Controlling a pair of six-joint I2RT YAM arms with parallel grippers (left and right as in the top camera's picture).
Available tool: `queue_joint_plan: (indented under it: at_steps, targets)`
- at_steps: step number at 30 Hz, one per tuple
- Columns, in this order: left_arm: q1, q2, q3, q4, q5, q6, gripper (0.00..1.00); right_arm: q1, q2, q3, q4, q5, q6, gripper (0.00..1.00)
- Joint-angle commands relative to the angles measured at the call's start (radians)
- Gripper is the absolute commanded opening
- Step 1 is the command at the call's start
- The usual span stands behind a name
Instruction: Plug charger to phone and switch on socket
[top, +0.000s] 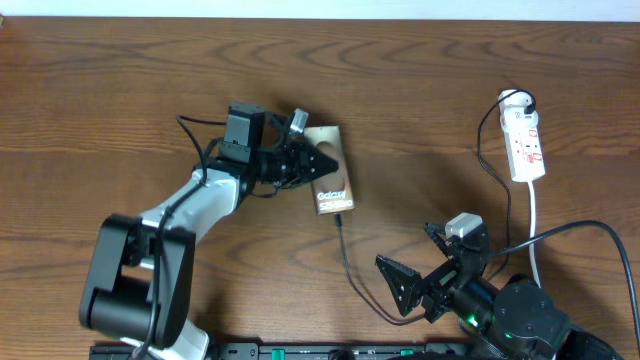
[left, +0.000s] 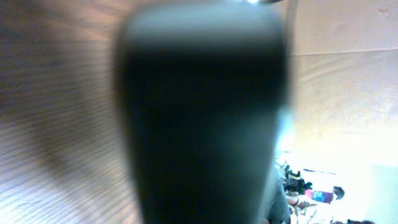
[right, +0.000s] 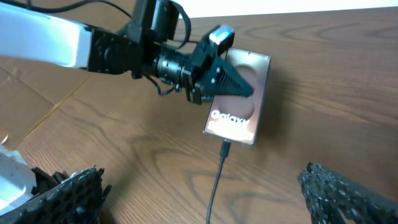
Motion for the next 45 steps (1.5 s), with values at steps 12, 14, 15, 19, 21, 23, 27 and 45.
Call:
queue_joint_plan:
  at_steps: [12,14,15,19,21,23,27,45]
  targets:
    - [0.029,0.039,0.035,-0.355,-0.169,0.418,0.07,0.006,-0.005,0.014,-0.028,0.019,0.026,0.99]
    - [0.026,0.039,0.035,-0.354,-0.155,0.427,0.08,0.006,-0.005,0.014,-0.037,0.018,0.026,0.99]
    - [0.025,0.039,0.035,-0.352,-0.143,0.431,0.08,0.006,-0.005,0.014,-0.043,0.018,0.026,0.99]
    - [0.017,0.047,0.035,-0.353,-0.083,0.470,0.08,0.006,-0.005,0.014,-0.065,0.018,0.026,0.99]
    - [0.011,0.051,0.035,-0.353,-0.066,0.491,0.07,0.006,-0.005,0.014,-0.073,0.018,0.026,0.99]
    - [0.006,0.055,0.035,-0.349,-0.061,0.494,0.07,0.006,-0.005,0.014,-0.080,0.018,0.026,0.99]
    - [0.001,0.067,0.035,-0.324,-0.062,0.494,0.08,0.006,-0.005,0.014,-0.083,0.019,0.025,0.99]
    - [0.001,0.231,0.035,-0.243,-0.070,0.494,0.11,0.006,-0.005,0.014,-0.180,0.014,0.026,0.99]
